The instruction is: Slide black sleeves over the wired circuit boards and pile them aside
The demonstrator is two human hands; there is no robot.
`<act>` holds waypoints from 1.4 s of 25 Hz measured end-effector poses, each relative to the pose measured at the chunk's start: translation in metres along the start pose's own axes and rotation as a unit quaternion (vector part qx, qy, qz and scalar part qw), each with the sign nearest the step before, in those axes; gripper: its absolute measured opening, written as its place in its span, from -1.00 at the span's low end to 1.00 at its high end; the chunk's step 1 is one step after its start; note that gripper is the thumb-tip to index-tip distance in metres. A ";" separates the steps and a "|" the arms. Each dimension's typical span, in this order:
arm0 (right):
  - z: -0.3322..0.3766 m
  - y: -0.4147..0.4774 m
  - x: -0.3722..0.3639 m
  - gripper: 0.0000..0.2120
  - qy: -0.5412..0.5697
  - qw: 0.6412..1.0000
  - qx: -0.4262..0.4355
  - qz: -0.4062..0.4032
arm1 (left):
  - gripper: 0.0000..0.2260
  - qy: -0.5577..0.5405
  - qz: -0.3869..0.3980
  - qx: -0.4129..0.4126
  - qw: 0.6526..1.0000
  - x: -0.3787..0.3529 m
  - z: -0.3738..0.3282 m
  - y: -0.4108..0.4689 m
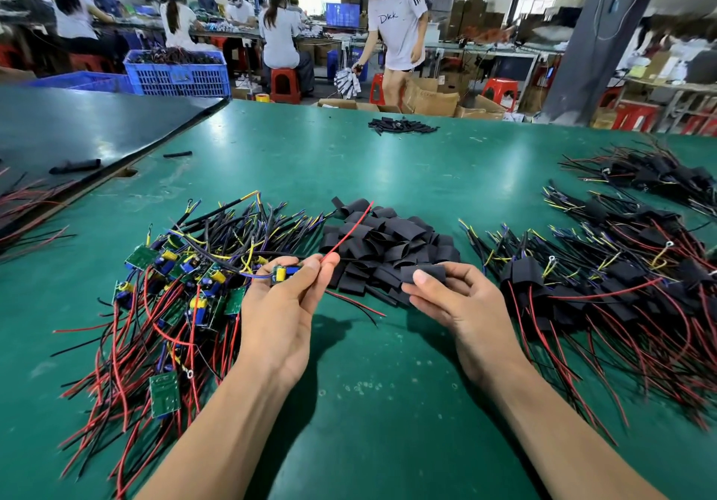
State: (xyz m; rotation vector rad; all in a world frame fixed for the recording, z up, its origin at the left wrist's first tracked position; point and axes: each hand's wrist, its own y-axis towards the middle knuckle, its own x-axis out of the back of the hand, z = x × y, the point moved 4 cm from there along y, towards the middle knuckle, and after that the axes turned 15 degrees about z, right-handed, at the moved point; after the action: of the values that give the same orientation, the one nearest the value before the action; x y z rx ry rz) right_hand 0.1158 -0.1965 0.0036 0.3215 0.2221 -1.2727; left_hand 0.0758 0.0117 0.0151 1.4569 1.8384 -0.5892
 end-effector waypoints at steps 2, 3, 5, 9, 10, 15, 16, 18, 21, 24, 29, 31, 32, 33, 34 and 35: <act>0.000 0.000 -0.001 -0.60 0.012 1.000 -0.008 0.001 | -0.79 -0.004 0.001 -0.001 1.000 0.000 -0.001 0.000; 0.000 0.000 -0.001 -0.59 0.015 1.000 -0.012 0.001 | -0.81 -0.007 0.003 0.000 1.000 -0.001 -0.001 0.000; 0.000 0.001 0.000 -0.59 0.020 1.000 -0.016 -0.001 | -0.80 -0.011 0.002 0.002 1.000 -0.001 -0.002 0.000; -0.001 0.000 -0.001 -0.61 0.027 0.999 -0.020 -0.005 | -0.81 -0.008 -0.001 0.003 1.000 -0.001 -0.003 0.000; -0.001 0.000 -0.002 -0.61 0.029 0.999 -0.021 -0.007 | -0.81 -0.008 -0.002 0.003 1.000 -0.001 -0.003 0.000; -0.008 -0.001 -0.008 -0.54 0.065 0.998 -0.025 -0.009 | -0.81 -0.013 -0.001 0.008 1.000 -0.001 -0.003 -0.001; -0.010 -0.001 -0.011 -0.53 0.076 0.997 -0.027 -0.009 | -0.81 -0.016 0.000 0.011 1.000 -0.001 -0.003 -0.001; -0.013 -0.001 -0.013 -0.56 0.112 0.993 -0.029 -0.013 | -0.81 -0.021 0.000 0.017 1.000 -0.001 -0.002 -0.001; -0.011 0.000 -0.013 -0.60 0.181 0.982 -0.032 -0.030 | -0.83 -0.024 0.000 0.022 0.999 -0.001 -0.001 -0.001; -0.010 0.000 -0.013 -0.57 0.206 0.977 -0.049 -0.035 | -0.84 -0.029 -0.001 0.025 0.999 -0.001 -0.001 -0.001; -0.012 -0.001 -0.013 -0.61 0.194 0.978 -0.067 -0.043 | -0.84 -0.036 -0.002 0.023 0.999 -0.001 -0.002 -0.001; -0.011 -0.001 -0.012 -0.60 0.190 0.978 -0.073 -0.045 | -0.83 -0.034 -0.004 0.020 0.999 -0.002 -0.002 -0.001; -0.011 0.000 -0.012 -0.60 0.187 0.978 -0.080 -0.042 | -0.83 -0.034 -0.006 0.019 0.999 -0.002 -0.002 -0.002; -0.011 0.000 -0.012 -0.61 0.184 0.978 -0.088 -0.037 | -0.83 -0.035 -0.007 0.019 0.999 -0.002 -0.003 -0.001; -0.011 -0.001 -0.013 -0.61 0.182 0.978 -0.094 -0.032 | -0.82 -0.036 -0.009 0.019 0.999 -0.002 -0.003 -0.001; -0.011 -0.001 -0.013 -0.62 0.180 0.978 -0.099 -0.027 | -0.82 -0.038 -0.010 0.019 0.999 -0.001 -0.003 -0.001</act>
State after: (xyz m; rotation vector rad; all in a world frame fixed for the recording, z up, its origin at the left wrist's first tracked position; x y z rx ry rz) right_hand 0.1117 -0.1811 -0.0023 0.3754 0.6663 -1.2285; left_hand 0.0740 0.0126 0.0177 1.4243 1.7935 -0.6832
